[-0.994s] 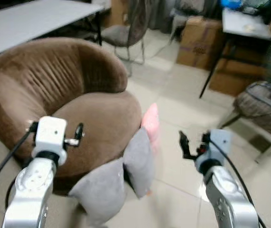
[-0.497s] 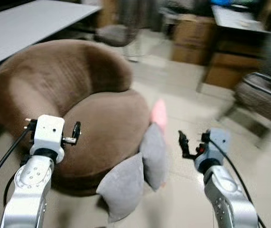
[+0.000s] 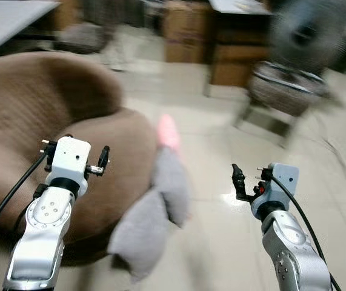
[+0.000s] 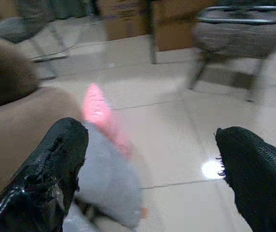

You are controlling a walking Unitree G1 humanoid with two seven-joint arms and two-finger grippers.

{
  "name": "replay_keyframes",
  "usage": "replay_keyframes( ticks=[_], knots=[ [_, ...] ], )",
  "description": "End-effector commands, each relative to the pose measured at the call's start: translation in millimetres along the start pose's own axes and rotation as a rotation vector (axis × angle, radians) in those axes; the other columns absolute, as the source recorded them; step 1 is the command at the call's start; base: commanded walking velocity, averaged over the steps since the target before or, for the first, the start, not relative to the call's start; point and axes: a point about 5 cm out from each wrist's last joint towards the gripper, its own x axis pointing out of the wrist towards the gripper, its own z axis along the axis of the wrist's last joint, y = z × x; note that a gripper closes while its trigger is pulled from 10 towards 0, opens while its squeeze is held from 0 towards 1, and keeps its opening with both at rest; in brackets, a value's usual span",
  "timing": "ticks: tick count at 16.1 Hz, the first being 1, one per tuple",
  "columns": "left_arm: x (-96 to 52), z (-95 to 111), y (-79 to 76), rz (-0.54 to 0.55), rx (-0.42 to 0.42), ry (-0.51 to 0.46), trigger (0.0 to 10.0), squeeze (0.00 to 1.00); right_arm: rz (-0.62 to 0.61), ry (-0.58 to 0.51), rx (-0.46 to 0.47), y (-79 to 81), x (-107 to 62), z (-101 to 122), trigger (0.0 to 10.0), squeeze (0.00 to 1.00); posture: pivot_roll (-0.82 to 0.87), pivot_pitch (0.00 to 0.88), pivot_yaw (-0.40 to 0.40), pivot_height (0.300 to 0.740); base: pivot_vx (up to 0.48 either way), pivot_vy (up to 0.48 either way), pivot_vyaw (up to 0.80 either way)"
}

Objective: Move the pillow to the sofa from floor

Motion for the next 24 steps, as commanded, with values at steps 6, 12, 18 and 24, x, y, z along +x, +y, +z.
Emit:
replay_keyframes(
  ticks=[6,12,18,24],
  knots=[
    [2.1,-0.7,-1.7,-0.012,-0.004,-0.008,10.0,0.00,-0.023,-0.037,-0.017,-3.5,2.1,8.3,10.0,0.00,0.09,0.000,-0.001,0.740,0.000,0.074,0.00],
    [2.5,-8.8,-1.4,-0.021,-0.001,0.003,10.0,0.00,-0.017,-0.053,-0.024,-5.2,1.8,4.9,10.0,0.00,0.09,0.000,0.001,0.740,0.000,0.464,0.00],
    [6.4,-9.9,-3.3,-0.032,-0.001,-0.004,10.0,0.00,-0.019,-0.189,-0.074,-8.7,6.2,19.8,10.0,0.00,0.08,0.000,-0.002,0.740,0.000,0.444,0.00],
    [3.5,3.0,-6.0,-0.044,-0.037,-0.053,10.0,0.00,0.026,-0.162,-0.055,-1.6,5.3,19.2,10.0,0.00,0.08,0.000,-0.015,0.740,0.000,0.104,-0.08]
  ],
)
